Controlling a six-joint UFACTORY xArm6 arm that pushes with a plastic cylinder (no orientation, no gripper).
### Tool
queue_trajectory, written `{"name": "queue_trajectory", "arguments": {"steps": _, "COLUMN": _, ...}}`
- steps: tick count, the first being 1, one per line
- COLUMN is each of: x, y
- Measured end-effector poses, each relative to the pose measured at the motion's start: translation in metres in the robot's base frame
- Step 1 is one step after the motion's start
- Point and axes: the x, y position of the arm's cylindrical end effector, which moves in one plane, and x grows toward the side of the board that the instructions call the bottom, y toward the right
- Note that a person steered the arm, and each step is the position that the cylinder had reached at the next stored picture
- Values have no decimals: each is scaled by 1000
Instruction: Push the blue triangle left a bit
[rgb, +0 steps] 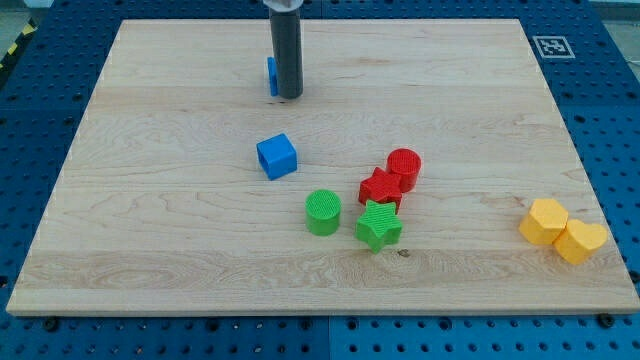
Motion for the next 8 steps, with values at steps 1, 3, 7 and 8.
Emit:
{"name": "queue_trajectory", "arguments": {"steps": 1, "x": -38, "y": 0}}
{"name": "queue_trajectory", "arguments": {"steps": 3, "x": -75, "y": -4}}
{"name": "queue_trajectory", "arguments": {"steps": 7, "x": -35, "y": 7}}
{"name": "queue_trajectory", "arguments": {"steps": 8, "x": -45, "y": -2}}
